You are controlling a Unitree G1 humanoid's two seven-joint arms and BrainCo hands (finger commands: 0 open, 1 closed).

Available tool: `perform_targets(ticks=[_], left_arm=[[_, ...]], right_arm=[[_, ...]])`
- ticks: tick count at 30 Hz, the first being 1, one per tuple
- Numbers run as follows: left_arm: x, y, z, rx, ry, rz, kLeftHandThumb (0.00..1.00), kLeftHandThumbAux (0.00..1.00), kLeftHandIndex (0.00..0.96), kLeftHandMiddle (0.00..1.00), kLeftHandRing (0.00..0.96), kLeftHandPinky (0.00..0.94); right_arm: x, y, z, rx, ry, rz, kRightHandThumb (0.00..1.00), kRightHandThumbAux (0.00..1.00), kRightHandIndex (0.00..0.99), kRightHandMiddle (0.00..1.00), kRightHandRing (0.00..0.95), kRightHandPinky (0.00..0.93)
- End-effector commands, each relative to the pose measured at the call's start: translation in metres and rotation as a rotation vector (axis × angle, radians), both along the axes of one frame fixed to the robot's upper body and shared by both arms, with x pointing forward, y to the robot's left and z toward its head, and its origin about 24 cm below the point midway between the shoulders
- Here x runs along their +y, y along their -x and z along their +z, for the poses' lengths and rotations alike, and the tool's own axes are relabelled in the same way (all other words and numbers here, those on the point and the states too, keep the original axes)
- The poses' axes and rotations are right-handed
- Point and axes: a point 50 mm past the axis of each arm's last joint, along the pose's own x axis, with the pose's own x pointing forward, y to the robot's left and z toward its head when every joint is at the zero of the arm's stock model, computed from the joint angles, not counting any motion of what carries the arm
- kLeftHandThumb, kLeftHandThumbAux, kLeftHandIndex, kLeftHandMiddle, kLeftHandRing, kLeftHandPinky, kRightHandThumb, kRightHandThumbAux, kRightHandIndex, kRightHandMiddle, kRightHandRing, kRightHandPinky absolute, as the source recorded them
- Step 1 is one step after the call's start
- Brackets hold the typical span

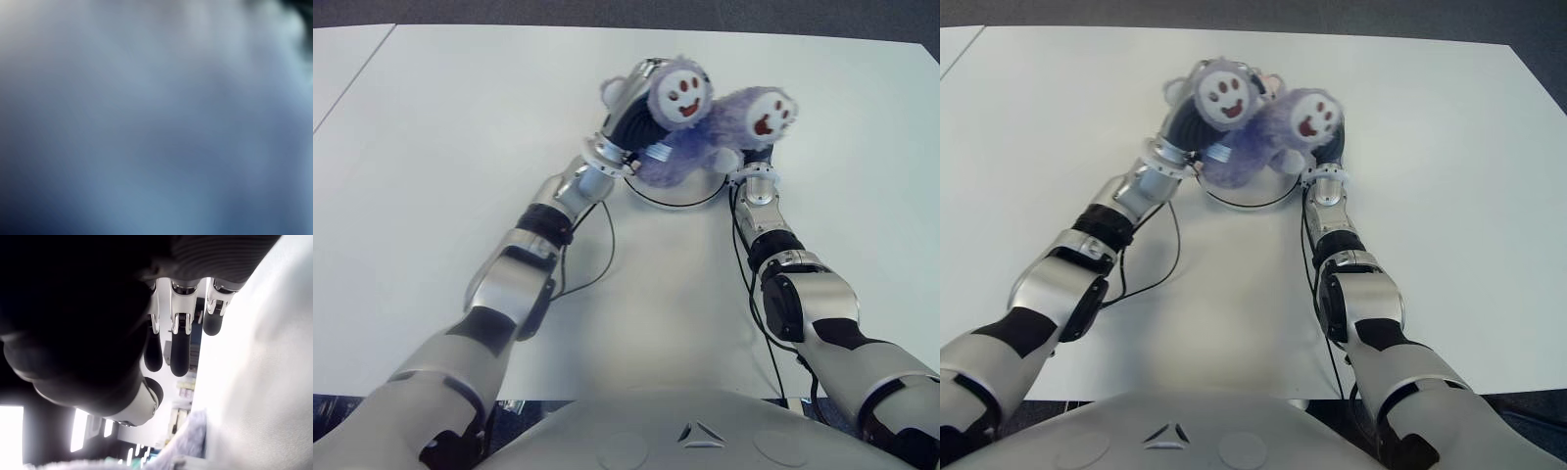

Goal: Put the doll into the plate.

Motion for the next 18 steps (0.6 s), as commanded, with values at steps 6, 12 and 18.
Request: perform_targets(ticks=[6,12,18], left_arm=[[-0.045,0.003,0.008,0.035,-0.027,-0.101,0.734,0.699,0.442,0.877,0.873,0.873],[-0.048,0.003,0.003,0.061,-0.041,-0.106,0.734,0.698,0.442,0.875,0.87,0.869],[-0.053,0.003,-0.001,0.082,-0.046,-0.106,0.734,0.698,0.443,0.873,0.867,0.862]], right_arm=[[0.031,0.103,-0.145,0.536,-0.032,0.022,0.558,0.961,0.241,0.294,0.244,0.001],[0.031,0.104,-0.145,0.525,-0.037,0.017,0.541,0.958,0.25,0.301,0.229,0.0],[0.033,0.105,-0.144,0.51,-0.034,0.012,0.509,0.961,0.263,0.304,0.217,0.0]])
